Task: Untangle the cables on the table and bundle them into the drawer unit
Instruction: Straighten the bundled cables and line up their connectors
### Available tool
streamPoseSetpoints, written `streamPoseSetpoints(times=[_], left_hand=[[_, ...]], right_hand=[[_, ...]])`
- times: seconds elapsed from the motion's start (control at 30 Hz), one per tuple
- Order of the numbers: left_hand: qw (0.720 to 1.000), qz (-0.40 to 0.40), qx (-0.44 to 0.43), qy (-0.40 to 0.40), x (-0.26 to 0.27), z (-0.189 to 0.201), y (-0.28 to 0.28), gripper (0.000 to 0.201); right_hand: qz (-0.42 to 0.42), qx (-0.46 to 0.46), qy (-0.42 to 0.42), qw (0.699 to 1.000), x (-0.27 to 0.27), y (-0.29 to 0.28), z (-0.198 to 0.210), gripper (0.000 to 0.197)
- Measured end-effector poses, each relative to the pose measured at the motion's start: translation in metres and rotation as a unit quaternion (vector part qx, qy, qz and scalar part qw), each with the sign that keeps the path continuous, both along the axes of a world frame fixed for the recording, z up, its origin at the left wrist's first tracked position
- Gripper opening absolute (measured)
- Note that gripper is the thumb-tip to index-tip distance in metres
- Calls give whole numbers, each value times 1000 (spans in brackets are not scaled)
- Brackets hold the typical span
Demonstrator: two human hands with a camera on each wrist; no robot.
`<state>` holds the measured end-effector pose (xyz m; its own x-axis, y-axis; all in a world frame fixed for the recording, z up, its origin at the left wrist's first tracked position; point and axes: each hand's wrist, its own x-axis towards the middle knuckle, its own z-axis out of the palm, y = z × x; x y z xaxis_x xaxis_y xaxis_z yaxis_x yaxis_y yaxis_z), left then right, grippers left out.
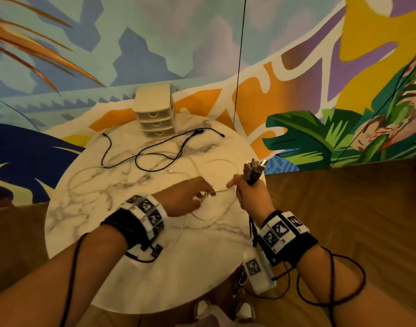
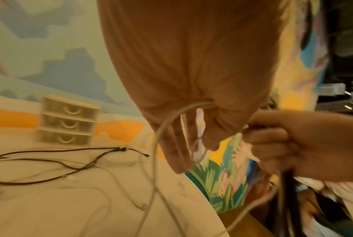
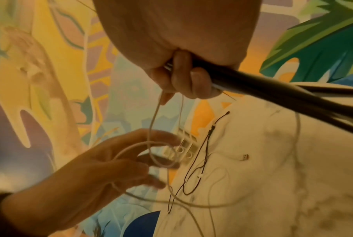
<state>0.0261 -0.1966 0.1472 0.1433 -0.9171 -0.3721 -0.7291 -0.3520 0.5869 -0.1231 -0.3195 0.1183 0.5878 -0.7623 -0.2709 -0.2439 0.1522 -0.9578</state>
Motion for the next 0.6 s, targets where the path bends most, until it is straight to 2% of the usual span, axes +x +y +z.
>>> streamPoseSetpoints(times=[0.1,0.2,0.27,0.3,0.37,0.43,0.5,0.6], left_hand=[[985,116,-14,126,25,13,13,19],[963,165,-11,213,43,23,21,25],[959,164,-6,232,43,24,18,20],[967,149,-3,206,38,23,15,18],[991,101,-24,83,25,17,4,17],[996,72,-48,-19,14,9,-8,22],[991,59,-18,-118,4,0,-20,23],[956,22,52,-289,-11,-6,-43,32]], right_hand=[[-28,-10,-6,1000,-9,-9,-2,38],[-26,-10,-8,1000,-12,-12,-3,37],[-11,-14,-9,1000,-12,-9,-4,35],[-5,-19,-8,1000,-11,-7,-4,35],[6,-29,-6,1000,-9,-5,-3,35],[29,-32,-8,999,-6,-2,-1,36],[67,-26,-14,997,-6,1,3,36],[112,-3,-43,993,-6,5,11,36]])
